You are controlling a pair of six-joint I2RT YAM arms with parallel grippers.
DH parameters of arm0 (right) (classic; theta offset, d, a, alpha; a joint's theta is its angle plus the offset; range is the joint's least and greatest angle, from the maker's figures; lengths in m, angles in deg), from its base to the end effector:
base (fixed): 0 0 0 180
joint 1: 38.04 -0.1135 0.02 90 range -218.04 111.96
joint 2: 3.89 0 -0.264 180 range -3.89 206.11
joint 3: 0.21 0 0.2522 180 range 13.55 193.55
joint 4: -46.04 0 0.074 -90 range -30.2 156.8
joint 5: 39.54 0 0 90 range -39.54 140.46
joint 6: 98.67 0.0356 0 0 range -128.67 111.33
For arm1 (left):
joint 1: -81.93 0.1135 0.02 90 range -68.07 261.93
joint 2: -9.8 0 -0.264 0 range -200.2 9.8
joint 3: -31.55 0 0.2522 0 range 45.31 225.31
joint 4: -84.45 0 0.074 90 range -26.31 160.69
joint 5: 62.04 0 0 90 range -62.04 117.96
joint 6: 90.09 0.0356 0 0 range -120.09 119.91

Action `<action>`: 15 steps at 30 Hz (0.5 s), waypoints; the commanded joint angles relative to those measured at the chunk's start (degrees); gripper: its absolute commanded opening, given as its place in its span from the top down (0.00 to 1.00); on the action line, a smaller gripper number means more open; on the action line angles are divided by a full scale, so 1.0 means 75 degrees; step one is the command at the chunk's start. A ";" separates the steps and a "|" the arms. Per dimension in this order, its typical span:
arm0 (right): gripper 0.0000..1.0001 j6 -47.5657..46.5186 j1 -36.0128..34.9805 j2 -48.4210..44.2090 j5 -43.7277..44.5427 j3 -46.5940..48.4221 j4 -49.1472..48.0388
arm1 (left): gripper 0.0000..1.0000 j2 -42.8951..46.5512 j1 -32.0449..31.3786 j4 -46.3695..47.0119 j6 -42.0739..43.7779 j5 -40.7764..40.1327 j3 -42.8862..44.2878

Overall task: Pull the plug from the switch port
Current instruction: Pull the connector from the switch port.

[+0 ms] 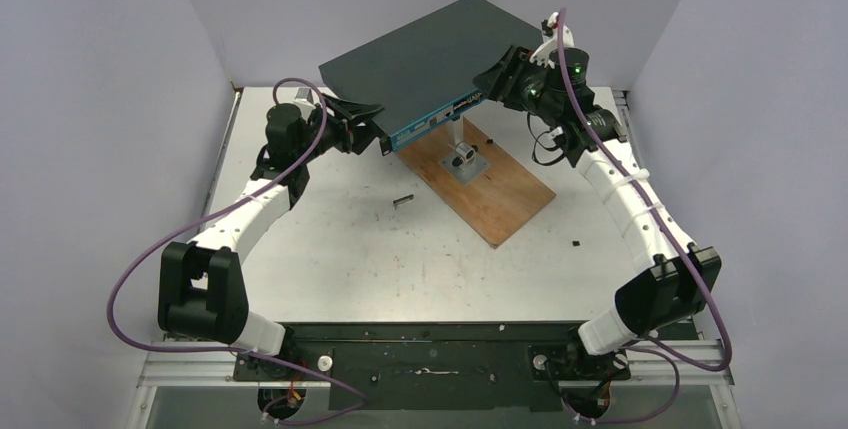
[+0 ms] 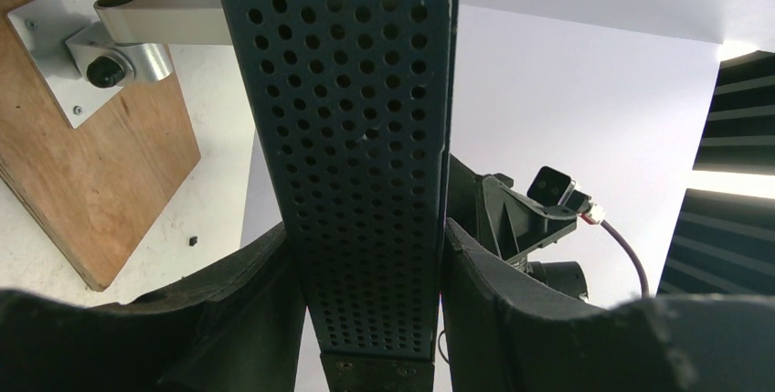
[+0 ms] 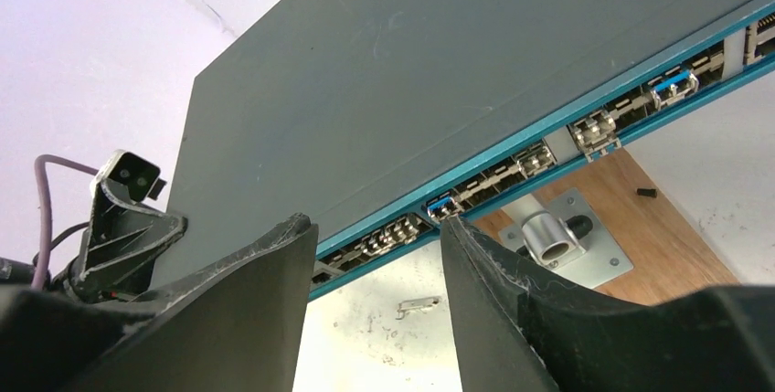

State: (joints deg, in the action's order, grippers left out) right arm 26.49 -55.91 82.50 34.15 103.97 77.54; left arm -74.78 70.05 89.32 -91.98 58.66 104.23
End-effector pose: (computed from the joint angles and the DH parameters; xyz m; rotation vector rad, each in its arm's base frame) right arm 0.3287 0.1165 0.4284 0.0736 1.8954 0.9026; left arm 0.3345 -0.0889 0.3115 -0.9042 1.8246 -1.7120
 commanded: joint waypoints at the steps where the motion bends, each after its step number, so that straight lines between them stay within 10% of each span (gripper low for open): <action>1: 0.48 -0.0198 -0.0089 0.0207 0.0352 0.0374 -0.0140 | 1.00 -0.0311 -0.0274 0.0368 0.0182 -0.0331 0.0483; 15: 0.47 -0.0147 -0.0148 0.0465 0.0392 0.0380 -0.0452 | 1.00 -0.0280 -0.0269 0.0373 0.0163 -0.0343 0.0446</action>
State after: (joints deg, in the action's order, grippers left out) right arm 25.18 -56.52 85.71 37.12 104.49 77.84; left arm -74.78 70.05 89.32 -91.98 58.68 104.25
